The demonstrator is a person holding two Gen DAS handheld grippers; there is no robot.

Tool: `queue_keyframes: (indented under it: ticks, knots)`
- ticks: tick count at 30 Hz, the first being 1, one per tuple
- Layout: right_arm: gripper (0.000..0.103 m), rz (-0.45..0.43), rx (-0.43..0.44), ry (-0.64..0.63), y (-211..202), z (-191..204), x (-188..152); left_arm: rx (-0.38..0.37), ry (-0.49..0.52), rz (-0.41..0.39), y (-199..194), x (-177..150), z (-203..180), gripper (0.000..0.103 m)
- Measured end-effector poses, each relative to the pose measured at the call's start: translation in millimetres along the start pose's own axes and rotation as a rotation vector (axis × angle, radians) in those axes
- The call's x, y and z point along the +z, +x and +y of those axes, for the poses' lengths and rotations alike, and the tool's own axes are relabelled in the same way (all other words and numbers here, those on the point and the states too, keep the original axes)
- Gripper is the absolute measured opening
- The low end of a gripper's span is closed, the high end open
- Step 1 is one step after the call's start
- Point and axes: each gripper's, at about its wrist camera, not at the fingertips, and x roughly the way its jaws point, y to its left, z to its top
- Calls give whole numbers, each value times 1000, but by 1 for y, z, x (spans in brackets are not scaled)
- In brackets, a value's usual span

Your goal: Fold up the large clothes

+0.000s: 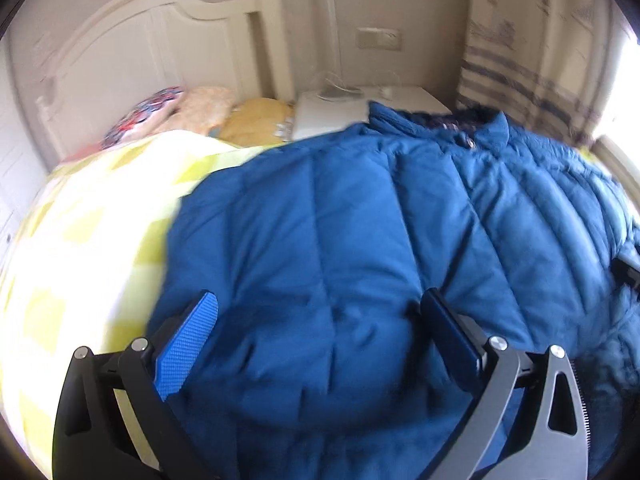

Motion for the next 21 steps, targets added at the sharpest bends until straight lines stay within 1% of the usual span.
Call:
queue_keyframes:
  ticks: [1, 3, 4, 6, 7, 9, 10, 11, 13, 15, 16, 17, 18, 19, 20, 21]
  knots:
    - [87, 6, 2, -3, -6, 2, 0, -53, -21, -14, -15, -5, -1, 101]
    - [87, -30, 87, 4, -32, 8, -2, -121, -21, -13, -35, -15, -7, 101]
    - [87, -36, 111, -8, -40, 13, -5, -134, -19, -11, -41, -21, -10, 101]
    - [87, -28, 123, -90, -51, 30, -13, -152, -1, 12, -45, -37, -20, 101]
    - [87, 0, 120, -144, -50, 41, -20, -154, 34, 62, -38, -49, -30, 101]
    - [87, 86, 98, -229, -36, 58, -38, -128, 83, 122, -24, -62, -42, 101]
    - [88, 138, 64, -268, -20, 65, -50, -129, 78, 111, -25, -62, -42, 101]
    - [89, 110, 59, -256, -19, 64, -54, -137, 75, 118, -24, -61, -41, 101]
    - [89, 129, 80, -224, -20, 58, -51, -152, 67, 127, -24, -61, -38, 101]
    - [89, 124, 60, -206, -27, 49, -48, -112, 58, 107, -30, -61, -25, 101]
    - [89, 85, 37, -183, -37, 37, -46, -85, 44, 88, -34, -61, -18, 101]
    - [89, 68, 22, -163, -41, 28, -46, -47, 13, 78, -37, -64, -5, 101]
    - [90, 58, -4, -135, -44, 16, -47, -21, -28, 90, -35, -67, 8, 101]
    - [91, 66, -45, -99, -42, -1, -49, -18, -65, 111, -31, -68, 18, 101]
    - [95, 94, -86, -63, -35, -20, -52, -55, -125, 132, -26, -70, 32, 101]
    - [95, 117, -81, -29, -28, -33, -55, -93, -155, 124, -27, -69, 40, 101]
